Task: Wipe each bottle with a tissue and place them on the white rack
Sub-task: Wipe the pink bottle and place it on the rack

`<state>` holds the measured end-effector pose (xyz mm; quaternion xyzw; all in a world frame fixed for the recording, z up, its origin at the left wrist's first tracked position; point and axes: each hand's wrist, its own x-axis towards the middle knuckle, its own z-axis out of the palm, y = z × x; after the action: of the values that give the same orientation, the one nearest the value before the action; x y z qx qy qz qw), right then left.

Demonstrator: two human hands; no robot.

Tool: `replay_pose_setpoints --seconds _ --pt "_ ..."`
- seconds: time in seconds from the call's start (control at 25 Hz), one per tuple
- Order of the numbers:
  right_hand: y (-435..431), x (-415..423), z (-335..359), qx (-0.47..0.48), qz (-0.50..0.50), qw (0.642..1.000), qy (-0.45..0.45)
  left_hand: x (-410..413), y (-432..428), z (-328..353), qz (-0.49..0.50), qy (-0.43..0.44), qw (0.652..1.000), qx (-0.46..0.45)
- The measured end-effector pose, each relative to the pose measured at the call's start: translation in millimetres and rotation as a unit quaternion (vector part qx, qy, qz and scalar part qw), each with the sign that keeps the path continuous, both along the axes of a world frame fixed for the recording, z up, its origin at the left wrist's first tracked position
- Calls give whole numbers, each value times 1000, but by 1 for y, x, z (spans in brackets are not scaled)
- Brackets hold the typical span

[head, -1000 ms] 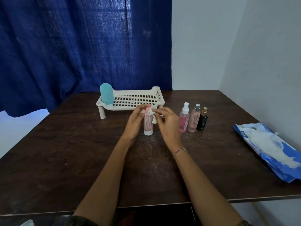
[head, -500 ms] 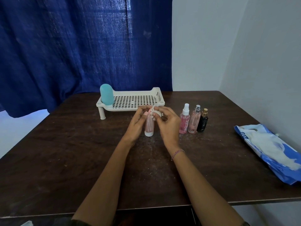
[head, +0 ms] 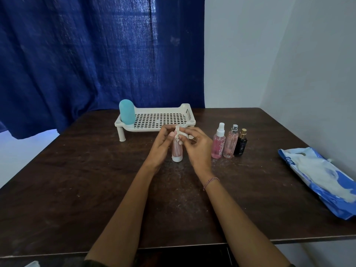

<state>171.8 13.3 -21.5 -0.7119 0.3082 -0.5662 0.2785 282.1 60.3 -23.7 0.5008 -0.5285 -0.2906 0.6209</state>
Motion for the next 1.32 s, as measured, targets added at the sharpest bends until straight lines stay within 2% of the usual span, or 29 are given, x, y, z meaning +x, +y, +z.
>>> replay_pose_setpoints --seconds 0.24,0.44,0.56,0.88,1.04,1.16,1.32 --pt "2 -2 2 -15 12 1000 -24 2 -2 -5 -15 9 1000 7" --pt "0 -3 -1 -26 -5 999 30 2 -4 -4 26 -17 999 -13" --pt "-1 -2 -2 -26 -24 999 31 6 -7 -7 33 -42 998 -22" --pt "4 -5 -6 -92 2 994 63 10 -11 -11 43 -50 997 -48" --pt "4 -6 -9 -119 -61 985 106 10 -13 -11 62 -47 996 -47" --pt "4 -5 -8 -110 -47 990 73 11 -14 -13 61 -70 994 -65" --pt "3 -10 -10 -88 -17 992 84 9 -14 -11 65 -38 995 -66"
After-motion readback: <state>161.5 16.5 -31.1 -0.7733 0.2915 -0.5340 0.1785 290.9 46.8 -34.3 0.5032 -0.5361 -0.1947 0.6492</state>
